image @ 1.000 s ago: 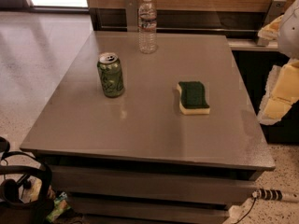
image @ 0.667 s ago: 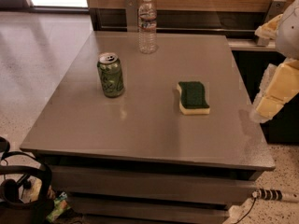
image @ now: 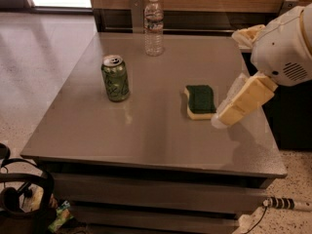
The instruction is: Pick green can
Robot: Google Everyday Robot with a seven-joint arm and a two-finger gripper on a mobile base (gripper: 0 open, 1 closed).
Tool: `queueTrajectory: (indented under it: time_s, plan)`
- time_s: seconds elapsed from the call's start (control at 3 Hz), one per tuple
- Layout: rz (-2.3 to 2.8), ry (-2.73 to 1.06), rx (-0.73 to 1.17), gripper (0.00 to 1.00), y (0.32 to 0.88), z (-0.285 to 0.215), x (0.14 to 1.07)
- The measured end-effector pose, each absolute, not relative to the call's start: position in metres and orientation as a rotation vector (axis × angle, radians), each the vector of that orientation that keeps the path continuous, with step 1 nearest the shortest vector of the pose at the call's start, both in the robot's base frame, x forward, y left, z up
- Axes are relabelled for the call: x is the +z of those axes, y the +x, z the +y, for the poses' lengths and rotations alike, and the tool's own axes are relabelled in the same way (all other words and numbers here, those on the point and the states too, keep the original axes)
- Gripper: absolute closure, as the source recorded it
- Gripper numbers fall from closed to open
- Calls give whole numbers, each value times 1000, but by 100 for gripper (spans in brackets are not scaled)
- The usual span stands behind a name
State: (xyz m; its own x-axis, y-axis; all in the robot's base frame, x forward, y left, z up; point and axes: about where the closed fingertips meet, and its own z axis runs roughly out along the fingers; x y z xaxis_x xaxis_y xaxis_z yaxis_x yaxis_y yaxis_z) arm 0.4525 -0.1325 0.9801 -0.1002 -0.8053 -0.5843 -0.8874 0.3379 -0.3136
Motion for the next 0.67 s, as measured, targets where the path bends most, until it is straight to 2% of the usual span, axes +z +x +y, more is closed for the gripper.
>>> queueTrajectory:
  time_s: [0.33, 0.67]
  plan:
    - [1830, -1428, 239, 0, 469, -104, 967]
    - [1814, -1385, 318, 0, 513, -54, 936]
